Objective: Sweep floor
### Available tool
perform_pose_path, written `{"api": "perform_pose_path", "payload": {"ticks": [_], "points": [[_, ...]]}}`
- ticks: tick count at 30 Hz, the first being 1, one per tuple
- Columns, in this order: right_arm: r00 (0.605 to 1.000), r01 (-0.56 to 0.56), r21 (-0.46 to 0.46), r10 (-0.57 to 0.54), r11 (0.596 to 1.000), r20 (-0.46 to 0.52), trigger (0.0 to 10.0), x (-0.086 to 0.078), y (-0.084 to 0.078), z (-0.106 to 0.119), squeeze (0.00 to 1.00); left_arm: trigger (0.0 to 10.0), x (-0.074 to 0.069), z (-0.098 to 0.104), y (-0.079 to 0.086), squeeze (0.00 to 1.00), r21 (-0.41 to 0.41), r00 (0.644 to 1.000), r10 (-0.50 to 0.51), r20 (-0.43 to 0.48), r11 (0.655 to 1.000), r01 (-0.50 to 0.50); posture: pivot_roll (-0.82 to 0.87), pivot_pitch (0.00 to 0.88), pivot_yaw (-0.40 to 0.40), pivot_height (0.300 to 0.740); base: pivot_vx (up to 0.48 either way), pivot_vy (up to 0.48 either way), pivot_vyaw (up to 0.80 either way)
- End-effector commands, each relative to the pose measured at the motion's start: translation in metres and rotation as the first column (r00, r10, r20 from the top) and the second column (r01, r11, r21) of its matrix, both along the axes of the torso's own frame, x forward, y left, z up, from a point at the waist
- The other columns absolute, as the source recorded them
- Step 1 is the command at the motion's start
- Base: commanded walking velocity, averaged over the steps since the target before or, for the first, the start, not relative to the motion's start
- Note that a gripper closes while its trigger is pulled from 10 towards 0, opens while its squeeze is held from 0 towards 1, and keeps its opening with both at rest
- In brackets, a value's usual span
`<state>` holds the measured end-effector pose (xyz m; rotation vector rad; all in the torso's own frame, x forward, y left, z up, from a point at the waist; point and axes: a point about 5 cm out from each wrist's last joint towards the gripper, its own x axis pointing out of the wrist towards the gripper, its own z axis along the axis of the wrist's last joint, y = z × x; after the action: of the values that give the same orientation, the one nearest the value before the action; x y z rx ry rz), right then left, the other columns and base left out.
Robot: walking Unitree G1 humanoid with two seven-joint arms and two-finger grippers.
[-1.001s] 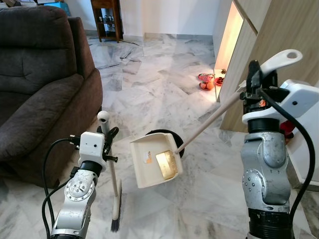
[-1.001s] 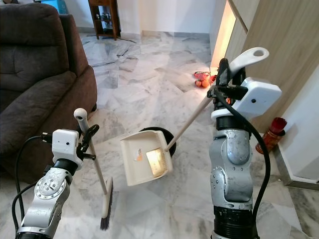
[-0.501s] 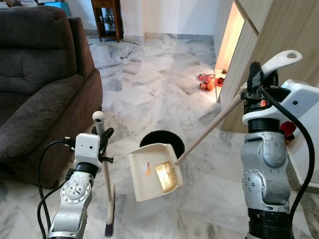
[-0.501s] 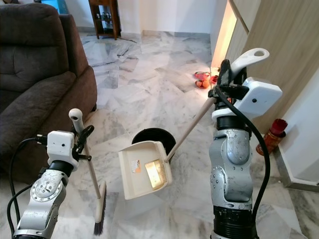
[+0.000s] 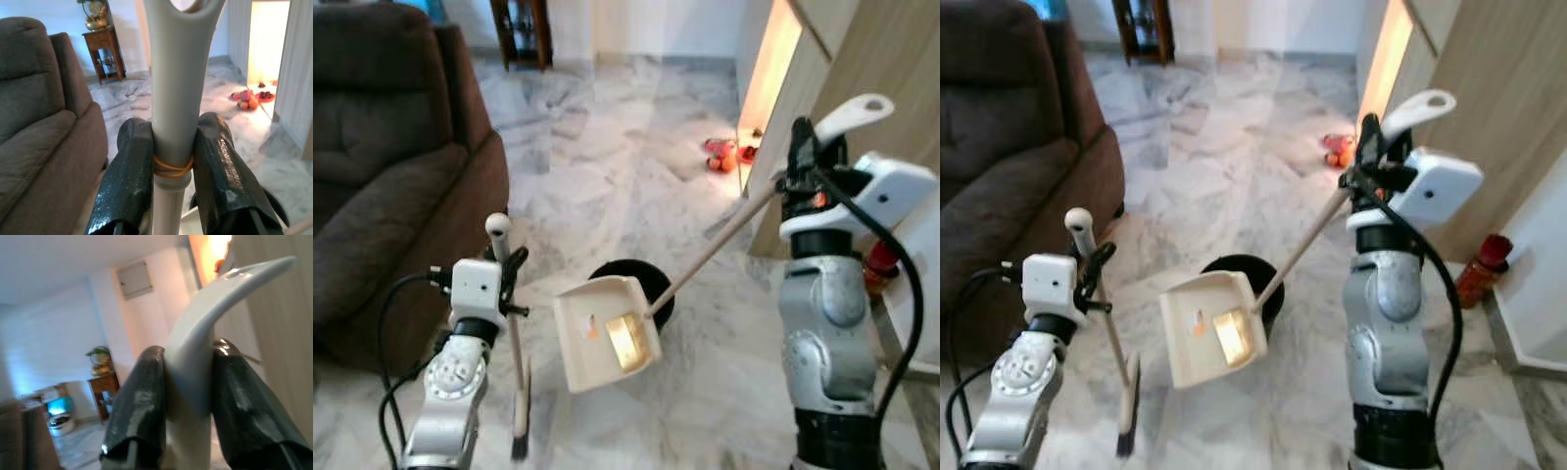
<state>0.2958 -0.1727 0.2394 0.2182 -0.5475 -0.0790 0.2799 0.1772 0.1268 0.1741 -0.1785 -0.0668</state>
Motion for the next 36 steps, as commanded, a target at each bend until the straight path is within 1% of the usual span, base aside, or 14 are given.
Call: {"api": "perform_pose_path", "payload": {"ticks": [1,12,16,25,31,36], "points": [[0.995,-0.03,-0.003,0.03,1.0,0.094,10.0,-0.0047,0.0085,0.0198,0.0,10.0,0.0002,0.0142,0.0059,0.0,0.015,0.997,0.011,0.07,1.0,-0.013,0.06,0.018,0.005,0.74,0.3,0.0,0.0],[0.993,-0.049,-0.023,0.051,0.999,0.107,10.0,-0.0044,0.0119,0.0226,0.0,10.0,0.0015,0.0155,0.0049,0.0,0.012,0.997,0.011,0.077,1.0,-0.012,0.07,0.009,0.002,0.74,0.301,0.0,0.0],[0.992,-0.058,-0.027,0.06,0.998,0.109,10.0,-0.0044,0.0134,0.0229,0.0,10.0,0.0017,0.0159,0.0049,0.0,0.012,0.997,0.01,0.077,1.0,-0.011,0.07,0.011,0.002,0.74,0.297,0.0,0.46],[0.992,-0.067,-0.025,0.07,0.997,0.11,10.0,-0.0047,0.0147,0.0228,0.0,10.0,0.002,0.0168,0.005,0.0,0.013,0.997,0.01,0.081,1.0,-0.012,0.07,0.012,0.003,0.74,0.302,0.0,0.0],[0.991,-0.074,-0.033,0.077,0.997,0.113,10.0,-0.0049,0.0162,0.0231,0.0,10.0,0.0023,0.0173,0.0043,0.0,0.012,0.997,0.007,0.082,1.0,-0.008,0.07,0.012,0.003,0.74,0.303,0.0,0.56],[0.99,-0.078,-0.023,0.08,0.997,0.114,10.0,-0.005,0.016,0.0228,0.0,10.0,0.0025,0.0176,0.0045,0.0,0.012,0.996,0.008,0.084,1.0,-0.01,0.07,0.012,0.002,0.74,0.302,0.0,0.0]]}}
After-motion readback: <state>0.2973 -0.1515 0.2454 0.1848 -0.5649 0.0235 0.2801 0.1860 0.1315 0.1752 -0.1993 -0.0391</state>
